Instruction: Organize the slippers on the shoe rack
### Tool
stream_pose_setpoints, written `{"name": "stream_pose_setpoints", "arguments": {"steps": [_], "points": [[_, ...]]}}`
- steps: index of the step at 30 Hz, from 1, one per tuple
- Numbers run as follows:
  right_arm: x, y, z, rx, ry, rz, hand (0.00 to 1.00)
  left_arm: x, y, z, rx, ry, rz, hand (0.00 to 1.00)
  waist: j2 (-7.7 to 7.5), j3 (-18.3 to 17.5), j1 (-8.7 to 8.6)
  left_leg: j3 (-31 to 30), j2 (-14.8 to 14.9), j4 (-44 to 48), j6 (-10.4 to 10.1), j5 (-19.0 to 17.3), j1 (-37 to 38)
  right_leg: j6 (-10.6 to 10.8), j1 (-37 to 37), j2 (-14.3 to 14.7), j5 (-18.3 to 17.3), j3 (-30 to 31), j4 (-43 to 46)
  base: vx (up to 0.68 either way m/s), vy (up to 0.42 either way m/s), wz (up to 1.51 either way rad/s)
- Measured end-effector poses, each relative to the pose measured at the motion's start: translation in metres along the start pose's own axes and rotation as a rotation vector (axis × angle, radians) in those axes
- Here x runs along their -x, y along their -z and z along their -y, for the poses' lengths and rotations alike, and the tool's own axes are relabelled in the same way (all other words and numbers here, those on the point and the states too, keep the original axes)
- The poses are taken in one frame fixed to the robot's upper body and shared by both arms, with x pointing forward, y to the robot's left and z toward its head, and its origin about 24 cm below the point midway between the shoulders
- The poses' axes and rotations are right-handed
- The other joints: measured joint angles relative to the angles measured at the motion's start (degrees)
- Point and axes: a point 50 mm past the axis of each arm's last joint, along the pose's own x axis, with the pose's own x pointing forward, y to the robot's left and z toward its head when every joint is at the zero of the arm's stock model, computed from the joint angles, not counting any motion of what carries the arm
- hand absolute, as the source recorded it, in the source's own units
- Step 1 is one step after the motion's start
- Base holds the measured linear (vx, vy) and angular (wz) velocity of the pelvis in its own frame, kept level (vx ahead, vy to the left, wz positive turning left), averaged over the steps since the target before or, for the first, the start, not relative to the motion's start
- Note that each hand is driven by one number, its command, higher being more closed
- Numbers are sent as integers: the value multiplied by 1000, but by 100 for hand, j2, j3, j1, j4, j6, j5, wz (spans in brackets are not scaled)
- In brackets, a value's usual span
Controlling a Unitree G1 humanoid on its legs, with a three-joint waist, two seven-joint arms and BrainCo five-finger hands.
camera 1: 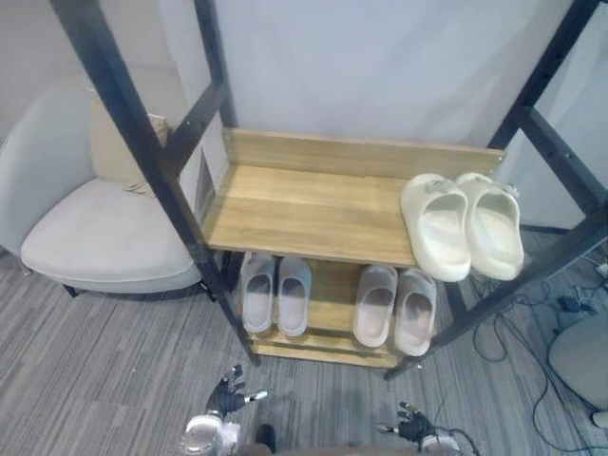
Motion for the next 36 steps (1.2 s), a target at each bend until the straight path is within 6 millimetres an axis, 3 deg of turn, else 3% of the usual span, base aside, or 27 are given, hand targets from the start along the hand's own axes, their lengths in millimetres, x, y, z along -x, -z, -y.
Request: {"name": "stream_pose_setpoints", "arguments": {"steps": [7,9,10,12,14,15,16,17,19,21,23,25,26,27,28,29,30,32,33,34,35,36], "points": [[-2,-8,0,4,8,19,0,0,14,5,14,-41,-60,0,89,30,86,153,14,36,15,-125,93,10,-199,-52,-164,169,385,-9,3,-15],[-3,-12,1,5,11,31,0,0,14,9,23,-39,-65,0,61,84,79,116,-71,106,71,-218,32,169,-485,-198,-458,186,1087,-18,-3,18],[-5,-20,4,10,20,50,0,-5,5,11,20,-35,-44,0,108,226,67,-90,-52,413,122,-368,-144,262,-860,-290,-525,213,2077,-31,-21,44],[-5,-23,6,12,33,63,0,-10,-5,9,13,-43,-15,0,107,299,41,-483,-71,869,124,-488,-345,137,-1344,-251,-477,712,3226,-35,-16,112],[-4,-28,0,1,27,91,0,-13,-13,8,3,-51,9,0,14,278,2,-986,-102,1066,162,-518,-545,52,-1398,69,-624,1449,3231,10,-42,148],[-3,-35,-8,-15,11,123,0,-15,-19,5,5,-61,28,0,-106,269,77,-1165,-211,1049,95,-454,-633,49,-1412,217,-685,1949,3032,-9,-88,103],[-3,-42,-12,-16,-1,146,0,-15,-18,6,7,-64,23,0,-131,242,86,-1326,-261,1044,101,-417,-728,42,-1334,226,-812,2155,2876,-7,-98,93],[-3,-47,-17,-17,-13,170,0,-15,-18,7,10,-67,22,0,-133,235,99,-1467,-306,1028,34,-341,-820,-41,-1241,215,-920,2238,2636,-6,-149,89],[-4,-58,-27,-39,-36,206,0,-16,-20,9,13,-70,29,0,-182,202,156,-1920,-447,932,-105,-92,-1179,-89,-1041,40,-1246,1851,1882,-12,-226,110],[-6,-61,-21,-37,-21,204,0,-23,-32,21,36,-46,50,0,153,411,132,-2430,-347,933,-269,106,-1473,-187,-940,198,-1146,1287,1603,-64,-210,122],[-6,-62,-22,-57,-20,198,0,-22,-29,26,56,-41,39,0,230,449,214,-2537,-241,934,-341,200,-1544,-250,-880,312,-1109,1015,1583,-81,-184,87],[-7,-66,-20,-70,-3,207,0,-22,-28,28,47,-32,33,0,206,449,243,-2236,-201,783,-223,650,-1673,-412,-901,345,-1000,756,1544,-83,-134,73],[-8,-69,-18,-84,10,209,0,-25,-35,31,36,-20,52,0,130,480,195,-1337,-102,1055,-70,469,-1826,-514,-929,303,-892,511,1348,-53,-57,81],[-10,-73,-12,-99,36,213,0,-27,-40,33,34,-11,59,0,130,528,143,-288,100,2103,183,-299,-2072,-545,-916,295,-855,249,1317,-42,-44,68],[-10,-73,-12,-99,36,213,0,-27,-40,33,34,-11,59,0,130,528,143,-288,100,2103,183,-299,-2072,-545,-916,295,-855,249,1317,-37,-41,81],[-10,-71,-8,-108,56,207,0,-28,-40,33,30,-10,57,0,126,533,68,349,334,2758,224,-770,-2053,-547,-892,282,-854,18,1425,-52,7,60],[-9,-69,-6,-109,63,201,0,-28,-42,33,26,-8,62,0,155,529,65,612,446,2841,241,-835,-2022,-539,-892,306,-860,-118,1584,-57,20,68],[-9,-69,-3,-115,70,205,0,-29,-43,33,6,-3,67,0,182,516,61,558,362,2688,231,-724,-1992,-541,-914,360,-866,-155,1610,-91,51,59],[-8,-55,-6,-137,66,166,0,-30,-47,34,-22,8,82,0,45,393,-55,337,70,1988,293,-645,-1767,-565,-876,135,-845,-229,1199,-99,121,83],[-8,-52,-8,-149,64,154,0,-30,-46,36,-28,12,79,0,25,349,-55,586,144,2362,478,-998,-1722,-386,-865,51,-714,-374,1053,-42,192,86],[-7,-48,-6,-164,73,144,0,-30,-43,39,-29,19,66,0,145,331,-65,891,425,2752,251,-1376,-1518,-310,-802,51,-632,-527,1091,24,130,55],[-6,-46,-4,-170,79,141,0,-30,-44,41,-30,24,65,0,219,328,-93,851,445,2604,145,-1433,-1428,-295,-791,54,-621,-574,1076,20,150,64]]}}
